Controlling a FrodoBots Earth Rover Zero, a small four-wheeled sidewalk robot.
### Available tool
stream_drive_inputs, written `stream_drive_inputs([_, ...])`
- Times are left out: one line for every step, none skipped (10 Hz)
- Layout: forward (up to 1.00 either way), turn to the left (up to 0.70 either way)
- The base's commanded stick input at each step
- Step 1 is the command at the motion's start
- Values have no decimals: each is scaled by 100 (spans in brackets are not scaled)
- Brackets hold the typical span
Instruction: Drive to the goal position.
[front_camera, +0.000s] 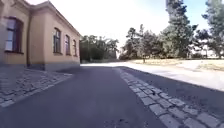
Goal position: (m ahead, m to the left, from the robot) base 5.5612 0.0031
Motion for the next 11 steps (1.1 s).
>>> stream_drive_inputs([66,0])
stream_drive_inputs([66,0])
stream_drive_inputs([66,0])
stream_drive_inputs([66,0])
stream_drive_inputs([66,0])
stream_drive_inputs([66,0])
stream_drive_inputs([66,0])
stream_drive_inputs([66,0])
stream_drive_inputs([66,0])
stream_drive_inputs([66,0])
stream_drive_inputs([66,0])
